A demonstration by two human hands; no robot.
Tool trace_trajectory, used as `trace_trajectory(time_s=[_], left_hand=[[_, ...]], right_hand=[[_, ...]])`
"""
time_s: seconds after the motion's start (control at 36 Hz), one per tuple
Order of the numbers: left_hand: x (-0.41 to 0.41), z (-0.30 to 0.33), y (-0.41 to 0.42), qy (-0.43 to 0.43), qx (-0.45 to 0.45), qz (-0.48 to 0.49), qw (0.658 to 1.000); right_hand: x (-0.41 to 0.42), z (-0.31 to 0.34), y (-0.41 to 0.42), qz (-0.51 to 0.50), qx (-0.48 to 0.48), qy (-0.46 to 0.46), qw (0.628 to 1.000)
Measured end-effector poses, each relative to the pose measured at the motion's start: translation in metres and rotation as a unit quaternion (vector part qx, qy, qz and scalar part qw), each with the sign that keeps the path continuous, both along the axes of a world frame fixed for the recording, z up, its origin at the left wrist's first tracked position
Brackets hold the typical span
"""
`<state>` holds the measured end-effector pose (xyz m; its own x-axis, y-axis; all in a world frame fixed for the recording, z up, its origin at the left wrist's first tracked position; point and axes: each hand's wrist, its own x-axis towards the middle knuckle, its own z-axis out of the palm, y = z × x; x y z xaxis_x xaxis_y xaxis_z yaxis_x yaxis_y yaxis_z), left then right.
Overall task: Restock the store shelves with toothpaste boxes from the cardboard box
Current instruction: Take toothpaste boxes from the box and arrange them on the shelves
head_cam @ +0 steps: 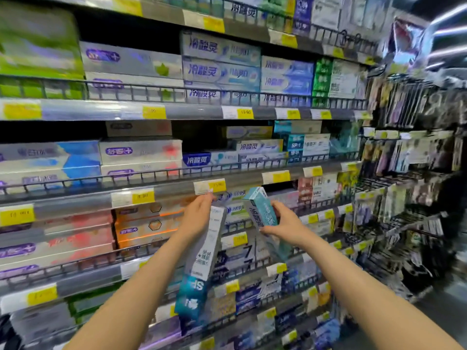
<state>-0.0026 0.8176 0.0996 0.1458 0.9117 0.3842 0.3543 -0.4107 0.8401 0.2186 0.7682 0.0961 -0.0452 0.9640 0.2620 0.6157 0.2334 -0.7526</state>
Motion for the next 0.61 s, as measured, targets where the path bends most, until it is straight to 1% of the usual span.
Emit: trace_trajectory(time_s=[0.11,0.19,0.28,0.39,0.5,0.61], left_hand=[[0.002,0.004,0.019,0.058,-0.014,-0.042,0.997],[0.010,0.007,0.035,0.091,-0.037,-0.072,0.993],[0.020,0.010,0.041,0.108,-0.052,-0.079,0.990],[0.035,0.007,0.045,0.133,-0.068,-0.095,0.984],[0.051,0.008,0.054,0.123,-0.087,-0.100,0.983],[0.071,0.013,0.056,0.125,-0.094,-0.108,0.982]], right_hand=[[0.005,0.020,0.018,0.018,-0.012,0.066,0.998],[0.011,0.034,0.031,0.034,-0.001,0.161,0.986],[0.018,0.042,0.044,0.035,0.006,0.243,0.969],[0.030,0.043,0.057,0.063,-0.030,0.386,0.920],[0.048,0.044,0.063,0.096,-0.062,0.458,0.882],[0.062,0.043,0.069,0.149,-0.081,0.529,0.831]])
